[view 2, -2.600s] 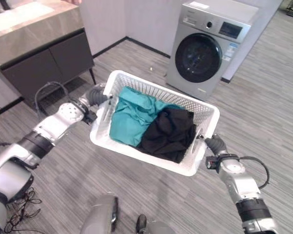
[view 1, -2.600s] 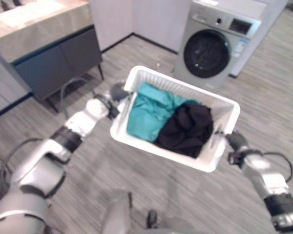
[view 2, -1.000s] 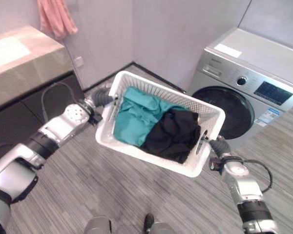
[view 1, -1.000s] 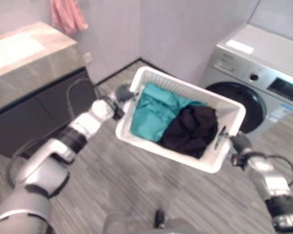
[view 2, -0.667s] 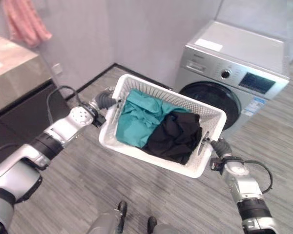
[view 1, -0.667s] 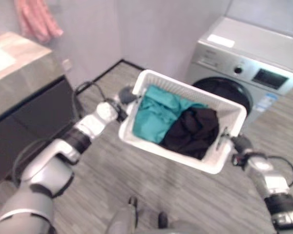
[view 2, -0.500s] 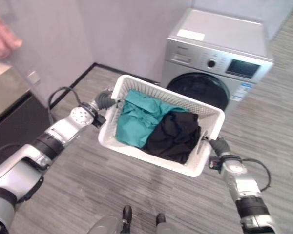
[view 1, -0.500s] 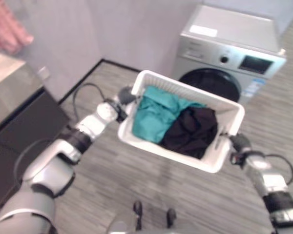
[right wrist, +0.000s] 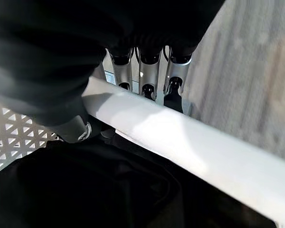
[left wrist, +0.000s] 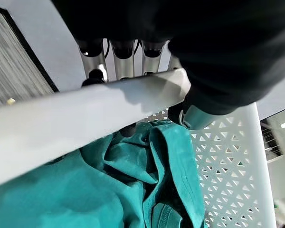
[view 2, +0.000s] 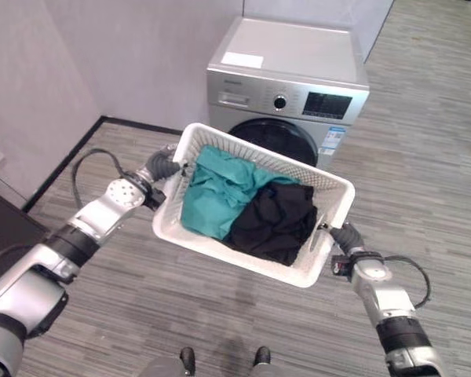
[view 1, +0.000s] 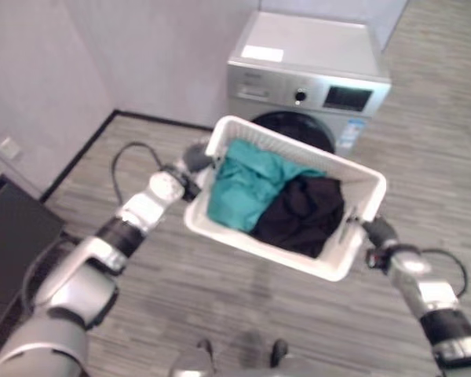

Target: Grab the laundry basket,head to the washer,open it,put in the laundry and shut it.

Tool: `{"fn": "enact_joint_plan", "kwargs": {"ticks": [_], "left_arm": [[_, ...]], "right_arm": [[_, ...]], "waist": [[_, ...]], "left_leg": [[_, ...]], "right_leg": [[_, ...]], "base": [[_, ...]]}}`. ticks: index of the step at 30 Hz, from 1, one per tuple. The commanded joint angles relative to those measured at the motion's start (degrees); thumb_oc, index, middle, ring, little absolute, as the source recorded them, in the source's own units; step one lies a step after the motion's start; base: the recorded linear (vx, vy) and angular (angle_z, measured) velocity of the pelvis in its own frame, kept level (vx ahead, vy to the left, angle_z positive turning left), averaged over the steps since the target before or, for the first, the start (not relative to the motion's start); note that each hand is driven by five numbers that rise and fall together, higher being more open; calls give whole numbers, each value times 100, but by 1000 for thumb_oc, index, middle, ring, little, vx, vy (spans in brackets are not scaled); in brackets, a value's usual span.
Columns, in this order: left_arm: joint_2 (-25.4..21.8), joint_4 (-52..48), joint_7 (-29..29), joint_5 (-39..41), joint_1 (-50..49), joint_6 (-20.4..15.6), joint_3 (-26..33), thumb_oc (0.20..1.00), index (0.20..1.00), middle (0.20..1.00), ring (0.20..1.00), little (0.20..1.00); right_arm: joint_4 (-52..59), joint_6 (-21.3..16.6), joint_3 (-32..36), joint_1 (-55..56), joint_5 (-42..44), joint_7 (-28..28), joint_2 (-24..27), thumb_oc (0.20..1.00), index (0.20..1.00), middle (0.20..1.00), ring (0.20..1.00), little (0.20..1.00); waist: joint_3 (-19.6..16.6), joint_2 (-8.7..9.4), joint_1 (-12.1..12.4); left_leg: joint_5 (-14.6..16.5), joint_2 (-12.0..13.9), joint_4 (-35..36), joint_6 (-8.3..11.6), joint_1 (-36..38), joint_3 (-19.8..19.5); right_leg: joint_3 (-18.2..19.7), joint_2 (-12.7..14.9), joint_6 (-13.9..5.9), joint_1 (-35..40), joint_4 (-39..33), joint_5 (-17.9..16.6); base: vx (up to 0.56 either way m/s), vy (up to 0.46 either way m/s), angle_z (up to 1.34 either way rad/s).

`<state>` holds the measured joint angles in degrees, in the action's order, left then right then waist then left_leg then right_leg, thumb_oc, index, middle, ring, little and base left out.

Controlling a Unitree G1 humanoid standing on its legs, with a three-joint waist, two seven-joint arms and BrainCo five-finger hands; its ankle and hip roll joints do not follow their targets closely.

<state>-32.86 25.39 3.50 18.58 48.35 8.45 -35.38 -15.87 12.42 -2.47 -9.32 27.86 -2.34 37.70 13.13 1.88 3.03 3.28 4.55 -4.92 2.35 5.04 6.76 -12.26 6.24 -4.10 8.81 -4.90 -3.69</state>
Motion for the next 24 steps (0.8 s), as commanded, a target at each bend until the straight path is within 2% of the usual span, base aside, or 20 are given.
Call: {"fn": "enact_joint_plan", "kwargs": {"ticks": [1,2,3,5,7,8,9,11,12,16,17,18,22,23,24], "left_arm": [[475,-223,-282,93,831,-493,-278,200,200,200,200,200],[475,-224,-281,94,840,-490,-283,200,200,200,200,200],[489,-237,-262,104,847,-483,-277,200,200,200,200,200],[538,-240,-234,108,844,-469,-276,200,200,200,200,200],[563,-220,-225,35,853,-466,-234,200,200,200,200,200],[566,-195,-232,0,832,-468,-222,200,200,200,200,200],[547,-208,-301,-128,738,-487,-206,200,200,200,200,200],[500,-240,-341,-229,647,-509,-167,200,200,200,200,200],[441,-270,-334,-256,614,-524,-124,200,200,200,200,200],[434,-279,-335,-257,605,-521,-122,200,200,200,200,200],[131,-106,-351,-363,661,-602,-99,200,200,200,200,200],[111,-92,-397,-380,605,-613,-101,200,200,200,200,200],[75,-110,-387,-338,547,-622,-62,200,200,200,200,200],[69,-112,-387,-337,546,-620,-57,200,200,200,200,200],[122,-159,-372,-263,529,-634,-25,200,200,200,200,200]], "right_arm": [[939,-687,248,-536,361,200,139,200,200,200,200,200],[951,-681,261,-529,361,198,135,200,200,200,200,200],[1029,-679,248,-488,368,191,130,200,200,200,200,200],[1128,-669,242,-424,390,154,76,200,200,200,200,200],[1283,-655,262,-282,346,210,54,200,200,200,200,200],[1326,-670,269,-232,300,205,46,200,200,200,200,200],[1478,-688,299,-59,194,260,-1,200,200,200,200,200],[1550,-731,292,-28,132,270,-122,200,200,200,200,200],[1568,-734,284,-30,110,294,-166,200,200,200,200,200],[1572,-732,280,-26,107,294,-170,200,200,200,200,200],[460,-724,-29,116,-367,510,-319,200,200,200,200,200],[272,-791,-73,-20,-412,528,-364,200,200,200,200,200],[12,-801,-109,-293,-499,505,-509,200,200,200,200,200],[5,-804,-117,-303,-498,505,-509,200,200,200,200,200],[-112,-805,-79,-363,-498,471,-511,200,200,200,200,200]], "waist": [[-411,-108,226],[-421,-137,191],[-347,-128,194],[-271,-132,194],[-280,-121,238],[-266,-129,281],[-312,-145,373],[-316,-208,495],[-359,-220,550],[-359,-208,561],[-744,-258,605],[-809,-236,609],[-799,-267,511],[-793,-261,508],[-727,-389,400]], "left_leg": [[-750,604,-1677,35,-789,-553],[-703,631,-1824,46,-905,-626],[-788,610,-2225,-49,-1112,-647],[-870,541,-2624,-127,-1483,-490],[-666,224,-2282,-142,-1751,-362],[-658,101,-2088,-122,-1892,-326],[-720,-136,-1423,-114,-2027,-85],[-935,-314,-1138,-37,-2226,11],[-929,-383,-1051,-29,-2209,-13],[-932,-389,-1030,-32,-2189,5],[-664,-648,-591,-321,-1525,-251],[-635,-696,-459,-409,-1342,-190],[-314,-775,-454,-645,-892,-76],[-309,-786,-458,-653,-893,-70],[-225,-767,-335,-669,-650,-194]], "right_leg": [[43,-289,132,-116,806,666],[1,-326,144,-132,800,659],[2,-360,210,-75,777,669],[-62,-422,282,48,691,724],[-50,-422,238,123,604,774],[-51,-447,229,157,599,798],[-68,-481,187,223,605,890],[-6,-565,181,327,614,966],[36,-566,168,359,620,1019],[51,-553,164,361,626,1026],[148,-470,2,464,1093,1312],[134,-412,-68,441,1365,1350],[102,-34,-424,-53,2798,912],[111,-19,-434,-71,2837,930],[37,184,-375,-476,2790,887]], "base": [[-58,-174,19],[-62,-226,23],[-23,-111,28],[37,-105,25],[118,-5,32],[231,30,44],[255,18,32],[255,36,15],[166,38,-12],[156,57,-33],[651,243,-15],[747,290,-15],[227,115,-63],[170,76,27],[97,43,31]]}}
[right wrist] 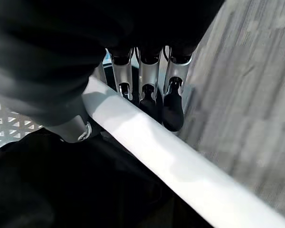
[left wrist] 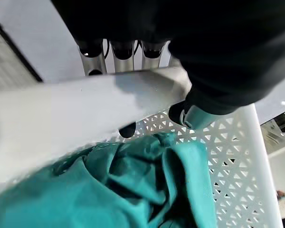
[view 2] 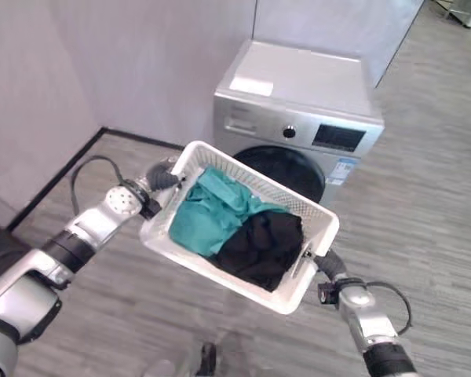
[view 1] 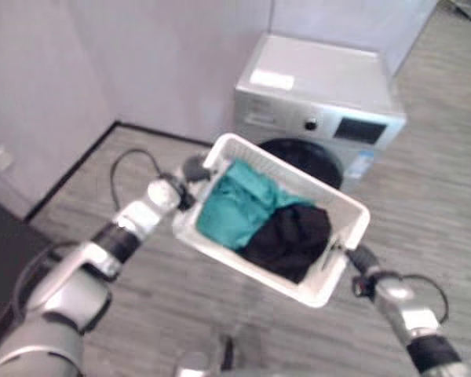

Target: Grab the laundry basket,head to the washer,open it,put in the laundry and shut it.

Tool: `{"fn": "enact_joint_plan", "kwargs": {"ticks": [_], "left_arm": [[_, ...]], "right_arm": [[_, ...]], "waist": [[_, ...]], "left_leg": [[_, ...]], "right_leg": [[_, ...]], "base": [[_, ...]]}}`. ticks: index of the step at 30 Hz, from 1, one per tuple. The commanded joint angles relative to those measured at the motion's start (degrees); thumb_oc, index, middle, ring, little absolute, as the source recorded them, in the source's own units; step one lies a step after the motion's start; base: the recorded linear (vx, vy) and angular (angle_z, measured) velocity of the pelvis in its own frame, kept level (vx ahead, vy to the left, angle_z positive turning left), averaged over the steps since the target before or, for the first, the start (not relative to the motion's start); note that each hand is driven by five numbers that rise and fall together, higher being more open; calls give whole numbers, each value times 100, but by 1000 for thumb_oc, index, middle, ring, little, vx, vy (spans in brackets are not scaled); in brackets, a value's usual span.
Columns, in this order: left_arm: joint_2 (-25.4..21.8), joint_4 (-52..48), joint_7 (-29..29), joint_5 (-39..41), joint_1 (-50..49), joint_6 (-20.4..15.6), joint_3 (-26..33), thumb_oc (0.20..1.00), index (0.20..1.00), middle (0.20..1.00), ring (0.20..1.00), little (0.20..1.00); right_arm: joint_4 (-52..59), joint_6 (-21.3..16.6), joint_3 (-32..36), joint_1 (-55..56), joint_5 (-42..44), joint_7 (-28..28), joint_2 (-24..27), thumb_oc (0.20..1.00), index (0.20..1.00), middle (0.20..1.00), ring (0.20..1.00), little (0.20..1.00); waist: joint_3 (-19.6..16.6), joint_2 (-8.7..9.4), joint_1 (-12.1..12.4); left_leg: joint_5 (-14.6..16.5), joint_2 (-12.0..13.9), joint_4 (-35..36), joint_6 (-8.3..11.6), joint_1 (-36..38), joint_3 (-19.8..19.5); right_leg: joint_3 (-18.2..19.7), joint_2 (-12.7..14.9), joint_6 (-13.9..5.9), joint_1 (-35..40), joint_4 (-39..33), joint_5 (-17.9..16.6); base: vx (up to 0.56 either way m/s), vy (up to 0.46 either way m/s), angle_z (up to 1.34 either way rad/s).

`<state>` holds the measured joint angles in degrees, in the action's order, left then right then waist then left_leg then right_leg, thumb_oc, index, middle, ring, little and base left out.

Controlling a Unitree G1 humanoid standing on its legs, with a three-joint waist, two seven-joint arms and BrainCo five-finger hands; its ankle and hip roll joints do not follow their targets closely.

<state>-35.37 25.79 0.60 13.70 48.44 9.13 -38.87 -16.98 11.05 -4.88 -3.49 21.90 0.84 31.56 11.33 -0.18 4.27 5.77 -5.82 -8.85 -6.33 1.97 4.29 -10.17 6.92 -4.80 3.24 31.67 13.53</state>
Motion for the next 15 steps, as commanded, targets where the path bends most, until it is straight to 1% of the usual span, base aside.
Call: {"fn": "enact_joint_plan", "kwargs": {"ticks": [1,2,3,4,6,7,12,13,15], "left_arm": [[373,-199,-82,225,520,-702,325,200,200,200,200,200],[439,-251,-91,254,492,-722,313,200,200,200,200,200],[469,-248,-81,250,507,-742,301,200,200,200,200,200],[505,-228,-64,239,523,-736,330,200,200,200,200,200],[551,-191,-58,232,575,-738,333,200,200,200,200,200],[617,-197,-77,293,594,-741,299,200,200,200,200,200],[741,-186,-34,335,560,-773,303,200,200,200,200,200],[52,305,1132,-1368,490,-980,1542,200,200,200,200,200],[92,278,1111,-1351,428,-986,1571,200,200,200,200,200]], "right_arm": [[-2,-668,161,-947,98,154,104,200,200,200,200,200],[-70,-678,243,-948,97,141,158,200,200,200,200,200],[-110,-668,272,-955,108,137,203,200,200,200,200,200],[-139,-670,263,-958,110,148,218,200,200,200,200,200],[-188,-653,239,-1046,76,163,272,200,200,200,200,200],[-202,-647,247,-1066,74,170,335,200,200,200,200,200],[-254,-678,272,-1067,80,149,457,200,200,200,200,200],[-454,-919,-490,-1324,-1324,-389,353,200,200,200,200,200],[-467,-916,-471,-1274,-1370,-379,345,200,200,200,200,200]], "waist": [[-547,-183,268],[-445,-300,126],[-430,-291,39],[-424,-265,8],[-490,-199,35],[-563,-144,85],[-658,-84,153],[-506,-76,-294],[-524,-66,-282]], "left_leg": [[-476,268,59,199,-344,47],[-441,346,174,253,-217,-148],[-422,311,183,250,-195,-240],[-405,304,230,251,-134,-227],[-382,295,285,280,-103,-146],[-406,301,373,313,-123,-152],[-448,304,493,373,-140,-207],[-684,1069,1375,895,-103,-977],[-682,1076,1385,901,-80,-963]], "right_leg": [[-179,118,-305,83,-866,-833],[-135,349,-286,-380,-1155,-1044],[-67,337,-306,-436,-1213,-1111],[-41,351,-330,-455,-1270,-1240],[-269,419,-349,-186,-1713,-1261],[-363,365,-372,1,-2071,-1224],[-489,244,-370,229,-2465,-1171],[492,273,-138,-21,-2926,-1062],[461,279,-145,26,-2947,-1065]], "base": [[146,11,72],[79,-35,50],[116,-45,77],[103,-32,80],[117,-66,66],[91,-70,26],[44,-39,12],[36,-21,0],[50,-18,-6]]}}
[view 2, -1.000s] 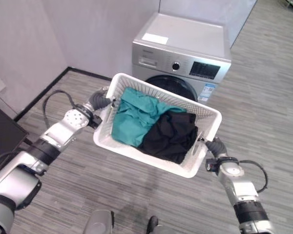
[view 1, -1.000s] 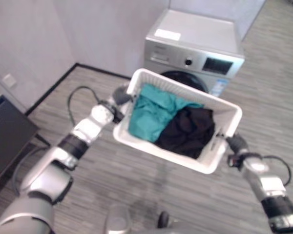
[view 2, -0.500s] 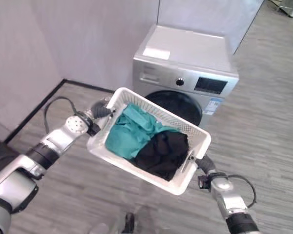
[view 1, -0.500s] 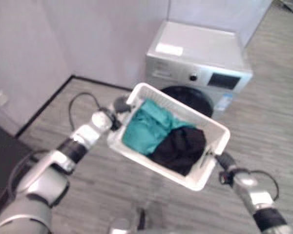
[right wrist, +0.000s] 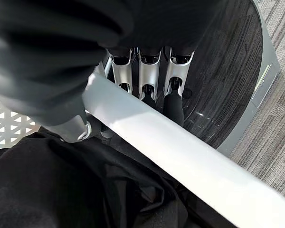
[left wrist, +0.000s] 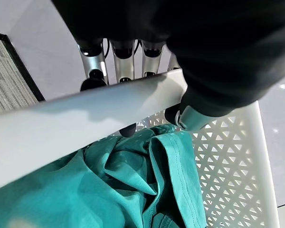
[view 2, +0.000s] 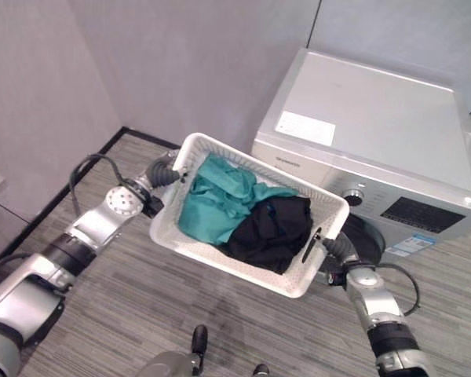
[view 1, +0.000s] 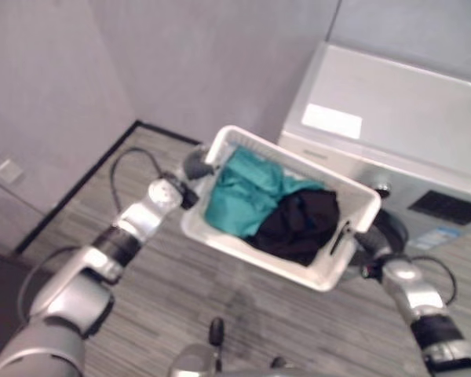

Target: Grab the laundry basket,head to the washer,open it,put in the laundry and shut it.

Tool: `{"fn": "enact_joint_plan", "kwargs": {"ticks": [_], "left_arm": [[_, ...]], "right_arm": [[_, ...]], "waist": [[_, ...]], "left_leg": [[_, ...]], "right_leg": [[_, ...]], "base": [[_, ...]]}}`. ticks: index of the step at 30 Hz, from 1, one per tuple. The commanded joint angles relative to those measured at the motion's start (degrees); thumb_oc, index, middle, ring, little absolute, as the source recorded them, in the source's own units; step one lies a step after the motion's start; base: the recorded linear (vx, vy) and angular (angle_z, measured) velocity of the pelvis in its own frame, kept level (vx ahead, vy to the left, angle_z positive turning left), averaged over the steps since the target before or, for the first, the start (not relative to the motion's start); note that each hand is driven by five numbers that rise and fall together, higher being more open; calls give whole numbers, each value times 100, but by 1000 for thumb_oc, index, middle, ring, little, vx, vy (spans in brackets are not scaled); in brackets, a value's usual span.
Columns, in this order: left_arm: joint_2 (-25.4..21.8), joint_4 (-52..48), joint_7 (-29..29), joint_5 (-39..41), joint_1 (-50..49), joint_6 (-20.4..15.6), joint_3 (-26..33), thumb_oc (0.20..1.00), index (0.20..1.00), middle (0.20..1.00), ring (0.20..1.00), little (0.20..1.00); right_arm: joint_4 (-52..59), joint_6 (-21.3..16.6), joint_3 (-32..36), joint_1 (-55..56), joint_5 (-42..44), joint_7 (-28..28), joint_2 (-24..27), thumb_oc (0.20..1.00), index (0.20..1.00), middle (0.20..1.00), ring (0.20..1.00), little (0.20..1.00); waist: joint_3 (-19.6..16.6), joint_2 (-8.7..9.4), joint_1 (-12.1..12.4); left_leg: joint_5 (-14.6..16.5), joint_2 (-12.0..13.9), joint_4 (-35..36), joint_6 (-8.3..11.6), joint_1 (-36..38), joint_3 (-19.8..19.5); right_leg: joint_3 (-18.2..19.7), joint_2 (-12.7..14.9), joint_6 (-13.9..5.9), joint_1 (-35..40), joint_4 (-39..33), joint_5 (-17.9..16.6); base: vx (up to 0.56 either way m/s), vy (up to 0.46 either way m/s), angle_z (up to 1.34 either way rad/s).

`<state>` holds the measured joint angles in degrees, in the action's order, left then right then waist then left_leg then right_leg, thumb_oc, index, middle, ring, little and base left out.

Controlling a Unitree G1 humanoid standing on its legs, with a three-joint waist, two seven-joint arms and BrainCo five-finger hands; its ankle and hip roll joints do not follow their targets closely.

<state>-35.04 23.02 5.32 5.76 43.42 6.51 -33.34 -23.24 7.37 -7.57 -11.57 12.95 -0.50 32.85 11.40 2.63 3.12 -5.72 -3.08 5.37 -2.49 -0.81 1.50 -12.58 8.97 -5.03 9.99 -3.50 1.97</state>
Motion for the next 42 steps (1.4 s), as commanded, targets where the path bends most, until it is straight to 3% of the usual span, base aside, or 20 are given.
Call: {"fn": "enact_joint_plan", "kwargs": {"ticks": [1,15,28,33,35,36,37,41,42], "left_arm": [[76,548,636,-553,900,-729,1031,200,200,200,200,200],[65,619,564,-475,955,-733,933,200,200,200,200,200],[-363,-44,258,-449,559,-772,1245,200,200,200,200,200],[-525,-341,63,-295,675,-795,1204,200,200,200,200,200],[-738,-499,-71,-242,754,-737,1159,200,200,200,200,200],[-1123,-752,-299,-263,849,-674,1075,200,200,200,200,200],[-1133,-766,-309,-259,849,-665,1074,200,200,200,200,200],[-2254,-1613,-1070,159,871,-466,970,200,200,200,200,200],[-2262,-1630,-1077,168,869,-455,970,200,200,200,200,200]], "right_arm": [[156,-543,-186,-460,-486,-251,217,200,200,200,200,200],[306,-583,-140,-514,-417,-230,262,200,200,200,200,200],[2013,-651,646,422,-190,188,489,200,200,200,200,200],[2522,-675,956,809,282,409,549,200,200,200,200,200],[2745,-638,1070,993,540,569,582,200,200,200,200,200],[3066,-598,1162,1219,819,818,627,200,200,200,200,200],[3087,-585,1176,1233,824,825,618,200,200,200,200,200],[3896,-433,1634,2060,1443,1403,747,200,200,200,200,200],[3914,-426,1648,2078,1448,1408,738,200,200,200,200,200]], "waist": [[-537,-344,-165],[-554,-367,-135],[-526,-292,-298],[-315,-94,-375],[-216,-45,-394],[-100,-12,-392],[-95,-4,-373],[109,148,-268],[113,152,-257]], "left_leg": [[467,804,-37,518,202,-680],[480,836,-39,531,235,-674],[628,875,-122,499,315,-412],[1055,830,-1069,435,-81,-234],[1301,819,-1387,357,-154,-199],[1462,766,-1631,271,-218,-204],[1482,765,-1663,265,-229,-188],[1776,737,-2161,105,-332,-68],[1789,738,-2183,103,-337,-64]], "right_leg": [[691,74,-121,-635,565,95],[576,48,-129,-574,619,151],[791,87,-205,-632,404,-71],[1096,246,-279,-873,444,-259],[1261,261,-301,-1001,602,-243],[1413,279,-344,-1147,745,-296],[1433,280,-350,-1160,759,-292],[1662,324,-430,-1326,925,-421],[1668,324,-432,-1324,925,-421]], "base": [[68,-15,3],[38,-8,7],[-23,29,-13],[-119,91,-29],[-76,115,-34],[-110,122,-37],[-106,106,-46],[-66,54,-35],[-45,11,-36]]}}
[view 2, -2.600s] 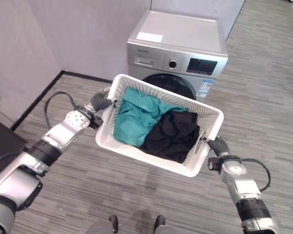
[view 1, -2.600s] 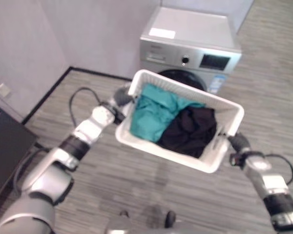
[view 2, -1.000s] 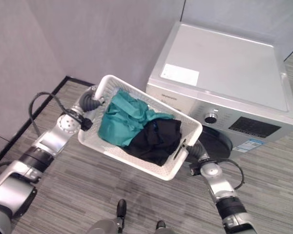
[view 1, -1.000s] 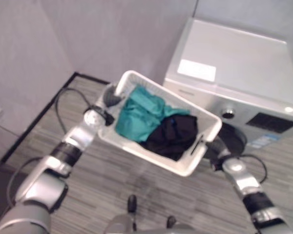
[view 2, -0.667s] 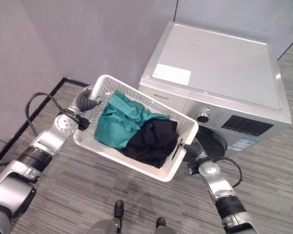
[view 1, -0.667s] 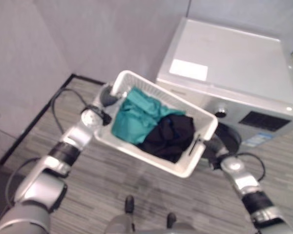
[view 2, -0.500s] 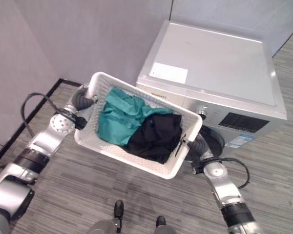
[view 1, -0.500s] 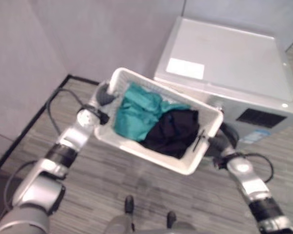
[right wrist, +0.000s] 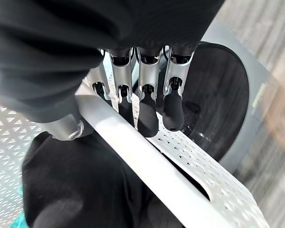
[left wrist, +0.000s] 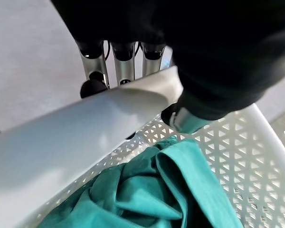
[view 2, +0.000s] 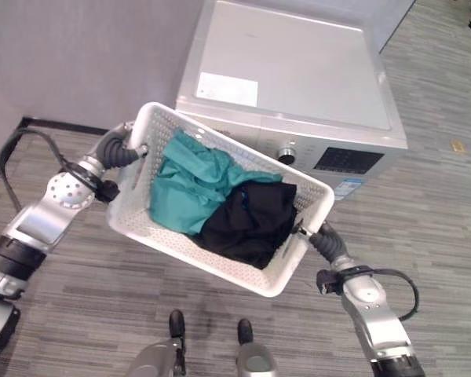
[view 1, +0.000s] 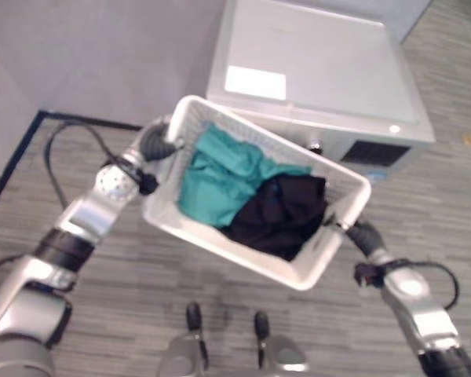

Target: Grab the laundry basket,head to the washer,open it,put in the laundry and shut it.

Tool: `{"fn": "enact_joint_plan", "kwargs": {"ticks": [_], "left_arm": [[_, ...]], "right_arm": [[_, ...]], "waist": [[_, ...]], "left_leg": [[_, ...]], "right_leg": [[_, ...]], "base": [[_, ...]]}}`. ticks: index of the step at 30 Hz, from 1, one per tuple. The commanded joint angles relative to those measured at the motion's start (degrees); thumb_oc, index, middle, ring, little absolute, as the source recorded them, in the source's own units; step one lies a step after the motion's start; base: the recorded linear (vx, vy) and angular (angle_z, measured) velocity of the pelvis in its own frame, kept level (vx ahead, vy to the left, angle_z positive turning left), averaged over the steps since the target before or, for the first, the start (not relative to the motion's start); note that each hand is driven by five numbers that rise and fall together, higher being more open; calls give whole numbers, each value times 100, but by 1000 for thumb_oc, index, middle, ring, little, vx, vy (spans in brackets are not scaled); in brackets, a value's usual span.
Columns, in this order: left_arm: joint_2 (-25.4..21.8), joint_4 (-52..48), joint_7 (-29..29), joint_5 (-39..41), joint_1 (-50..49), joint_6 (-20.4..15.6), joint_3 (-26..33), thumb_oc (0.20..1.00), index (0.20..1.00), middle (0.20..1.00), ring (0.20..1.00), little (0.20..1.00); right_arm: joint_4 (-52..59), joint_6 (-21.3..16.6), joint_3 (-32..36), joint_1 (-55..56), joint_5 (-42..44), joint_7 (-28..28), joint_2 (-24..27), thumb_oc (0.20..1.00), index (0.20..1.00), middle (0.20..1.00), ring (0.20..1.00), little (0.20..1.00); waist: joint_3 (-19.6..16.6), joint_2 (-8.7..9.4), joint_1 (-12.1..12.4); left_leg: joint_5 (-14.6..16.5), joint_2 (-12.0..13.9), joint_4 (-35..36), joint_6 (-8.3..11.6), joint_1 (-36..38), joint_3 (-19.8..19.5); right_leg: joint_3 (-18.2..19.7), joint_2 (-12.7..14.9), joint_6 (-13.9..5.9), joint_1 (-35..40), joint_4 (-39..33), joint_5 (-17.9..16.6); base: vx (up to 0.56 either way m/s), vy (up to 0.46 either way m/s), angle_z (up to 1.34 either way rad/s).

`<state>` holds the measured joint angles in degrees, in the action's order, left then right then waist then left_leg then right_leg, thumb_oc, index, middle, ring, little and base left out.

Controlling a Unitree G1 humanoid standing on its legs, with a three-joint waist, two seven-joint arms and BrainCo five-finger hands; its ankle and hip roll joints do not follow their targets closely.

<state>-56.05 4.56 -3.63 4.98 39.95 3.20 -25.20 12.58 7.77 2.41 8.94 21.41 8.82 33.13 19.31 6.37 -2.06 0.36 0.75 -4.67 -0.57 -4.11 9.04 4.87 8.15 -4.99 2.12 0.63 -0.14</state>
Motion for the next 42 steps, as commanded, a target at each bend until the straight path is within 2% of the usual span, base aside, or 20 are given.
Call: {"fn": "enact_joint_plan", "kwargs": {"ticks": [1,4,5,6,7,9,17,19,20,23,28,31,32,33,34,35,37,38,41,42], "left_arm": [[-333,84,-278,346,1261,-122,116,200,200,200,200,200],[-1085,-592,-507,841,1382,-137,-122,200,200,200,200,200],[-1092,-603,-509,851,1391,-129,-129,200,200,200,200,200],[-1604,-987,-665,1061,1412,-180,-241,200,200,200,200,200],[-1616,-1002,-667,1072,1416,-172,-243,200,200,200,200,200],[-2317,-1518,-715,1484,1240,-264,-269,200,200,200,200,200],[-3235,-2137,-263,2410,806,-635,242,200,200,200,200,200],[-3242,-2147,-261,2417,739,-637,311,200,200,200,200,200],[-3607,-2225,-63,2816,773,-782,474,200,200,200,200,200],[-3674,-2188,169,2980,963,-913,457,200,200,200,200,200],[-3447,-1725,518,3229,1748,-1017,-183,200,200,200,200,200],[-2938,-1061,638,3392,2768,-961,-1184,200,200,200,200,200],[-2303,-332,717,3560,3556,-947,-1894,200,200,200,200,200],[-2302,-304,717,3570,3654,-954,-1992,200,200,200,200,200],[-1666,95,769,3606,3923,-947,-2176,200,200,200,200,200],[-1662,149,765,3616,4001,-963,-2252,200,200,200,200,200],[-588,893,838,3658,4254,-894,-2388,200,200,200,200,200],[-622,936,831,3663,4255,-909,-2388,200,200,200,200,200],[-30,1499,861,3698,4332,-877,-2343,200,200,200,200,200],[506,2270,882,3747,4547,-820,-2336,200,200,200,200,200]], "right_arm": [[455,-486,739,145,662,546,789,200,200,200,200,200],[1099,-613,1283,483,1201,775,1069,200,200,200,200,200],[1113,-608,1297,497,1209,778,1060,200,200,200,200,200],[1309,-653,1512,596,1392,868,1222,200,200,200,200,200],[1321,-649,1520,604,1398,870,1212,200,200,200,200,200],[1580,-774,1802,758,1756,949,1420,200,200,200,200,200],[1745,-1086,2073,611,2241,684,1750,200,200,200,200,200],[1744,-1087,2066,601,2245,682,1761,200,200,200,200,200],[1687,-1179,2356,481,2359,529,2010,200,200,200,200,200],[1550,-1229,2545,369,2360,351,2229,200,200,200,200,200],[1035,-1281,2605,-183,2286,-162,2779,200,200,200,200,200],[620,-1233,2467,-638,2164,-485,3274,200,200,200,200,200],[179,-1164,2170,-1183,2080,-670,3640,200,200,200,200,200],[163,-1169,2152,-1207,2079,-669,3621,200,200,200,200,200],[-137,-1073,1959,-1610,1983,-845,3880,200,200,200,200,200],[-189,-1083,1868,-1712,1982,-849,3883,200,200,200,200,200],[-658,-932,1013,-2629,1854,-973,4154,200,200,200,200,200],[-745,-946,773,-2883,1851,-978,4163,200,200,200,200,200],[-1072,-832,19,-3608,1801,-978,4218,200,200,200,200,200],[-1535,-740,-853,-4530,1827,-992,4197,200,200,200,200,200]], "waist": [[-649,-191,274],[-583,-109,363],[-581,-107,363],[-582,-92,395],[-579,-90,392],[-571,-74,431],[-691,-69,433],[-690,-72,440],[-789,-20,489],[-850,-1,455],[-988,-64,270],[-1049,-170,200],[-1070,-195,199],[-1063,-170,201],[-1051,-215,175],[-1053,-202,158],[-1001,-283,135],[-1001,-292,86],[-944,-323,42],[-869,-387,-49]], "left_leg": [[1207,357,-1243,-94,-24,-825],[1354,400,-1572,-85,-155,-859],[1364,401,-1594,-86,-169,-868],[1430,418,-1727,-71,-211,-885],[1443,420,-1753,-71,-225,-894],[1566,421,-1994,-79,-309,-929],[1757,370,-2204,-168,-373,-816],[1760,373,-2201,-171,-367,-797],[1777,352,-2121,-218,-297,-686],[1754,303,-2048,-241,-255,-669],[1510,169,-1408,-237,-26,-624],[1349,62,-1014,-283,120,-624],[1258,-16,-752,-295,263,-618],[1253,-16,-742,-295,271,-617],[1180,-76,-589,-293,299,-665],[1168,-74,-562,-292,307,-668],[1137,-146,-380,-321,406,-664],[1139,-137,-365,-320,418,-657],[1145,-166,-245,-327,552,-704],[1218,-194,-130,-316,866,-791]], "right_leg": [[-72,419,-440,-532,512,-228],[-219,493,-486,-457,500,-243],[-227,492,-487,-456,499,-242],[-279,523,-507,-427,515,-247],[-287,520,-508,-425,516,-245],[-323,556,-535,-394,554,-234],[-235,687,-620,-418,495,-375],[-216,686,-623,-424,492,-381],[-120,728,-676,-448,386,-511],[-80,756,-683,-457,367,-625],[-125,776,-695,-508,367,-941],[-118,698,-693,-598,479,-946],[-137,667,-712,-639,470,-977],[-136,667,-712,-636,469,-977],[-76,591,-711,-718,388,-1037],[-80,588,-709,-721,387,-1037],[-27,419,-715,-943,118,-1053],[-22,409,-713,-939,112,-1055],[-7,251,-707,-1136,-30,-1067],[14,59,-719,-1375,-193,-1122]], "base": [[-32,-7,-18],[-14,-9,-1],[-3,-6,8],[0,-6,6],[2,1,4],[11,27,12],[8,67,7],[15,43,-14],[49,79,-35],[51,68,-38],[45,78,-8],[42,103,1],[52,101,3],[82,112,7],[43,44,4],[63,71,3],[76,41,6],[96,23,3],[133,-2,-6],[278,-18,-11]]}}
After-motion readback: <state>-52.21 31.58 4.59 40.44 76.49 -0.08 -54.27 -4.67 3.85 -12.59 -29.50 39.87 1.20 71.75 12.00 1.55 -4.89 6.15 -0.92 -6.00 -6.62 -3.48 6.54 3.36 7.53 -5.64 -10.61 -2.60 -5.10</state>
